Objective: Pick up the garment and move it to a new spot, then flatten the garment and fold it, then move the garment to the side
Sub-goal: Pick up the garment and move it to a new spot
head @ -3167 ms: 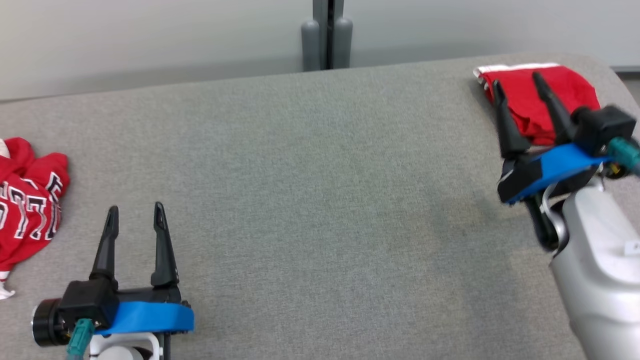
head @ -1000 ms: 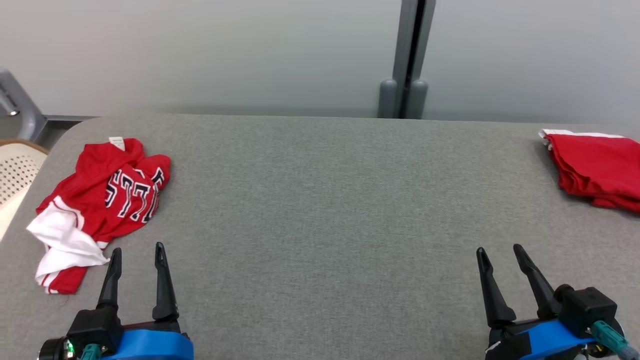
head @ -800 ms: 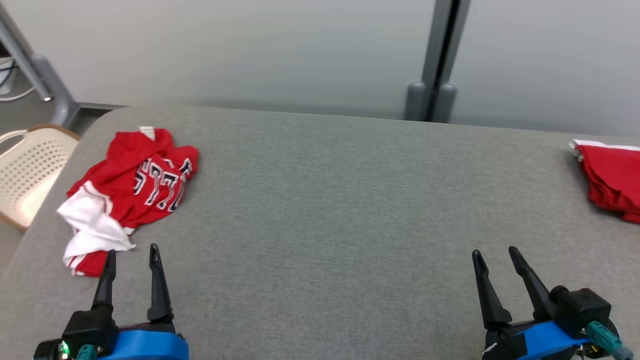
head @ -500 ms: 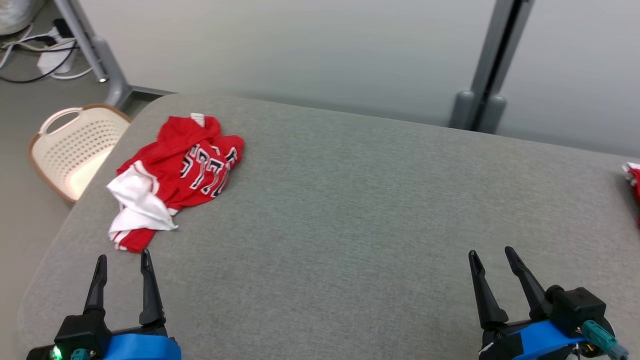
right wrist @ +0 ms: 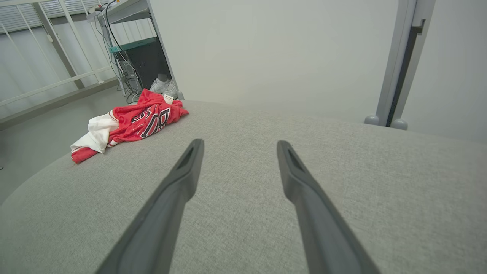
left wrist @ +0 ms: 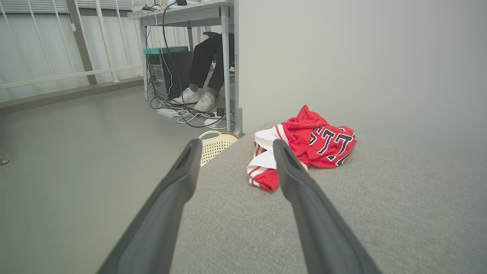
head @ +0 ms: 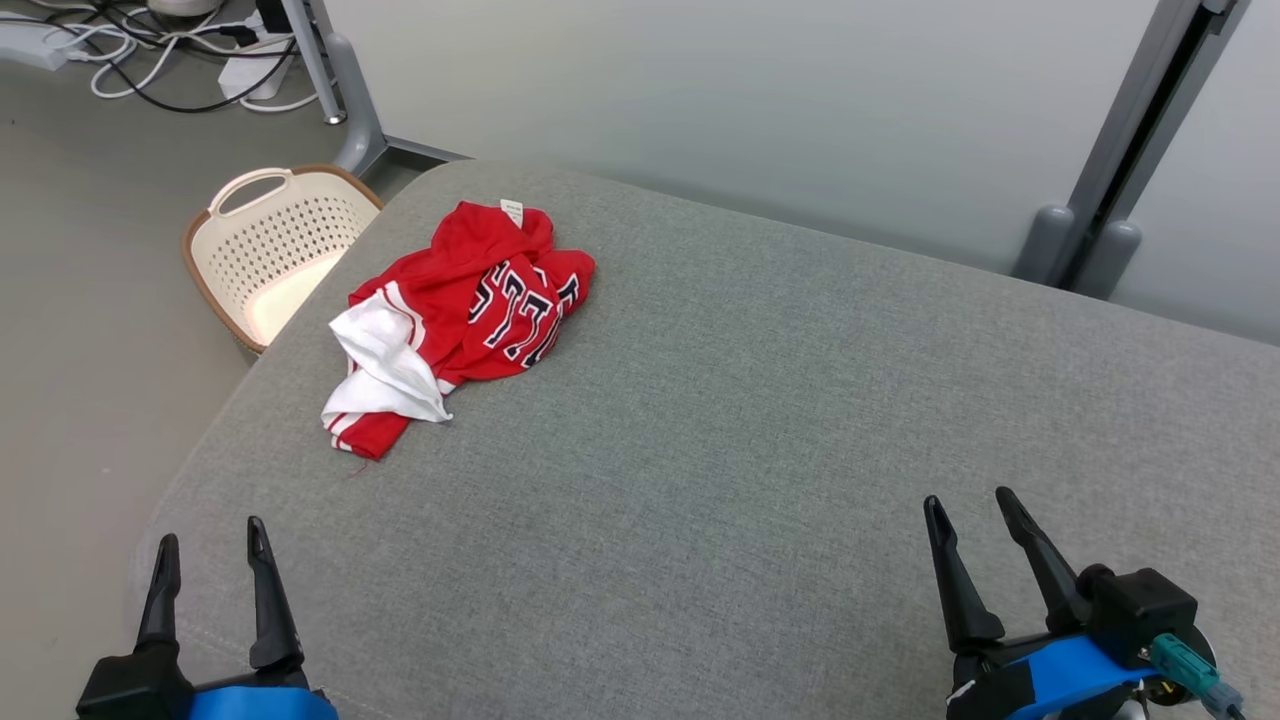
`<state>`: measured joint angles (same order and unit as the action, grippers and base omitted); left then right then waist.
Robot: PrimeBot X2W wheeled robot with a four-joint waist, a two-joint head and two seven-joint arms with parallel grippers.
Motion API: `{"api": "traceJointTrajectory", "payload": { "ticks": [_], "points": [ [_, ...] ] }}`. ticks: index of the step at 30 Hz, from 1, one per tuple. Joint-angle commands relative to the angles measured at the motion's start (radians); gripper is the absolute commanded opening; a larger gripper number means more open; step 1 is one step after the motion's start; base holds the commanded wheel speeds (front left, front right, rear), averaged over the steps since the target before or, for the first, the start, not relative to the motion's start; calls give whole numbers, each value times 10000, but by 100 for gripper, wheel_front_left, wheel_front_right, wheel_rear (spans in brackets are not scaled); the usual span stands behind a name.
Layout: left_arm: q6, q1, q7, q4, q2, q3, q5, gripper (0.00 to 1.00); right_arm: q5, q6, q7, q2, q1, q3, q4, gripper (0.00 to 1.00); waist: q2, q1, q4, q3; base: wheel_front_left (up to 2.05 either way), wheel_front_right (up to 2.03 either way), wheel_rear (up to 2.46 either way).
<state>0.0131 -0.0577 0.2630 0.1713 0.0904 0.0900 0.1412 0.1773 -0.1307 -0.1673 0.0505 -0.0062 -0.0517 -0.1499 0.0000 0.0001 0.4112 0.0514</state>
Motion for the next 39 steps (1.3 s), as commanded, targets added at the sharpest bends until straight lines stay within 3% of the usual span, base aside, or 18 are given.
{"api": "traceJointTrajectory", "payload": {
  "ticks": [1,6,15,26,39],
  "points": [
    [58,-69,25,-76,23,40,45,100,3,-3,-20,-1,-114,9,-14,100,0,-1,37,26,0,0,0],
    [137,-119,25,-117,-5,83,125,100,-73,-3,19,-3,-189,-22,7,100,0,-1,3,108,0,0,0],
    [55,1128,25,246,389,338,351,100,-363,-3,129,-2,-447,-73,417,100,0,-1,-724,618,0,0,0],
    [-118,4489,25,1453,1519,1028,790,100,-1032,-3,634,13,-1299,-173,1964,100,0,-1,-2142,2659,0,0,0],
    [-653,8146,-469,4904,3134,956,893,100,-1417,-2,1203,478,-1992,-92,3842,100,0,-1,-3206,4691,0,0,0]
  ]
}}
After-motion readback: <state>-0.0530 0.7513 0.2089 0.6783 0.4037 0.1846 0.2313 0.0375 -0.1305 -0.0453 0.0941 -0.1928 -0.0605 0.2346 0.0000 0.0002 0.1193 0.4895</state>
